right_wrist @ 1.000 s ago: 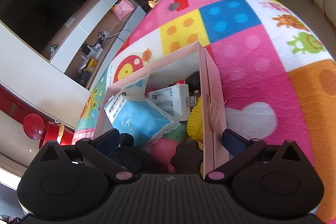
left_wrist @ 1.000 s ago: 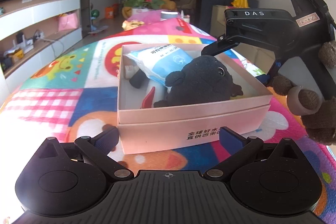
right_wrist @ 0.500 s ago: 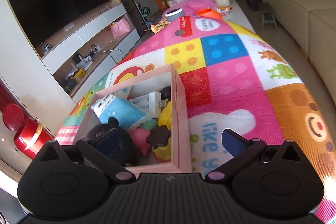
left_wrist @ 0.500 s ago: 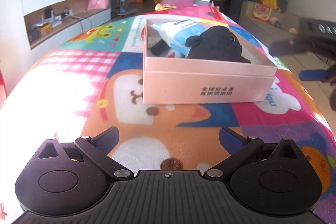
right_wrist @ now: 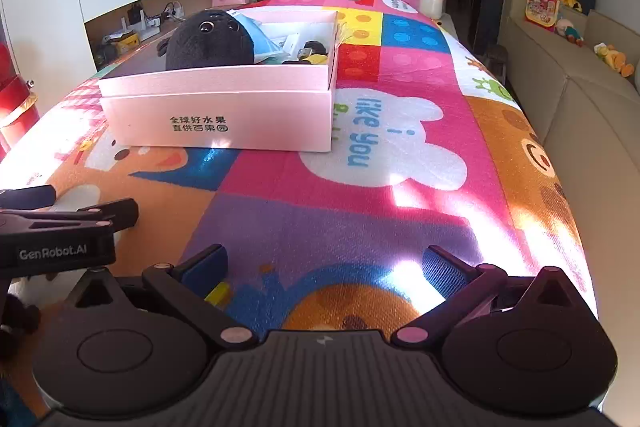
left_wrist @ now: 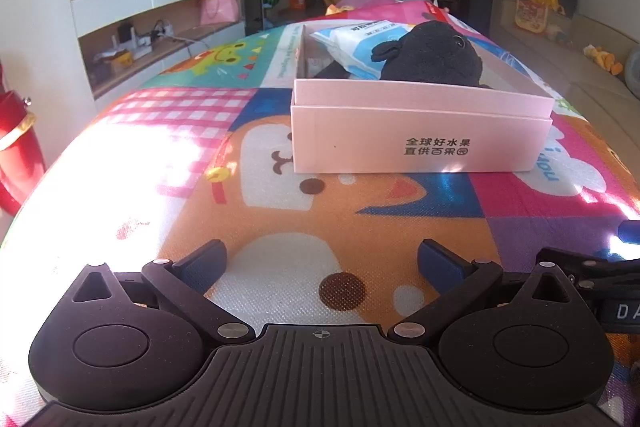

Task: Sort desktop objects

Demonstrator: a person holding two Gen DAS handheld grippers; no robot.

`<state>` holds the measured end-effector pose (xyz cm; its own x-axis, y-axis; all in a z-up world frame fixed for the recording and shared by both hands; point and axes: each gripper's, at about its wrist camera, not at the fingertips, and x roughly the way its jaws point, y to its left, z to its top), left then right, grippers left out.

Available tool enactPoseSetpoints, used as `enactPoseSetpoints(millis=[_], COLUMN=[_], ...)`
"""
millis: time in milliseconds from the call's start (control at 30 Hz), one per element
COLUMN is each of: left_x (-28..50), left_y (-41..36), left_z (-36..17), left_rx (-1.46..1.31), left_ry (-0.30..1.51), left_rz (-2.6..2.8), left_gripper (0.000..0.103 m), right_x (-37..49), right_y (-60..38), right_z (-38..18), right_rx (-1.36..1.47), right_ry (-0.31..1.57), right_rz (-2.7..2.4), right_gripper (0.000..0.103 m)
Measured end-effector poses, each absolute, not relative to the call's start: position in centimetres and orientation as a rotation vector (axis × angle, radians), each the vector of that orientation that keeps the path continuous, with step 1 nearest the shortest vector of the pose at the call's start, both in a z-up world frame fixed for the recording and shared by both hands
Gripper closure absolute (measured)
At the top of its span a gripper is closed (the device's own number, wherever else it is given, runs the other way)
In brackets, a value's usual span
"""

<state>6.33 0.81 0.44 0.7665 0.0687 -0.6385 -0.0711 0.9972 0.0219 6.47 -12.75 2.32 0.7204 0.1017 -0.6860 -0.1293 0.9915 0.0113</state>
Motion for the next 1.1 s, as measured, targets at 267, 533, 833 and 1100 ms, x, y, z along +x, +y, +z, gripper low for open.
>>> enactPoseSetpoints(millis=[267, 533, 833, 1100], left_x=[6.06, 6.07, 6.02, 6.02], left_y=[0.8, 0.96, 0.91, 0.92], left_z=[0.45, 0.49, 0.52, 0.52], left_rx=[-0.009, -0.013, -0.013, -0.013], left_ry=[0.692, 0.694, 0.694, 0.694], left_rz=[0.075, 0.074, 0.074, 0.073], left_gripper=[0.0, 0.0, 0.0, 0.0], right_x=[6.98, 7.21, 7.2, 7.17], right_y=[-12.59, -12.52, -12.57, -12.65], right_z=[1.9, 1.89, 1.89, 1.89], right_rx=[-0.015, -0.021, -0.023, -0.023], right_ry=[0.708, 0.702, 0.701, 0.701], right_rz=[0.093, 0.088, 0.088, 0.088], right_gripper=[0.0, 0.0, 0.0, 0.0])
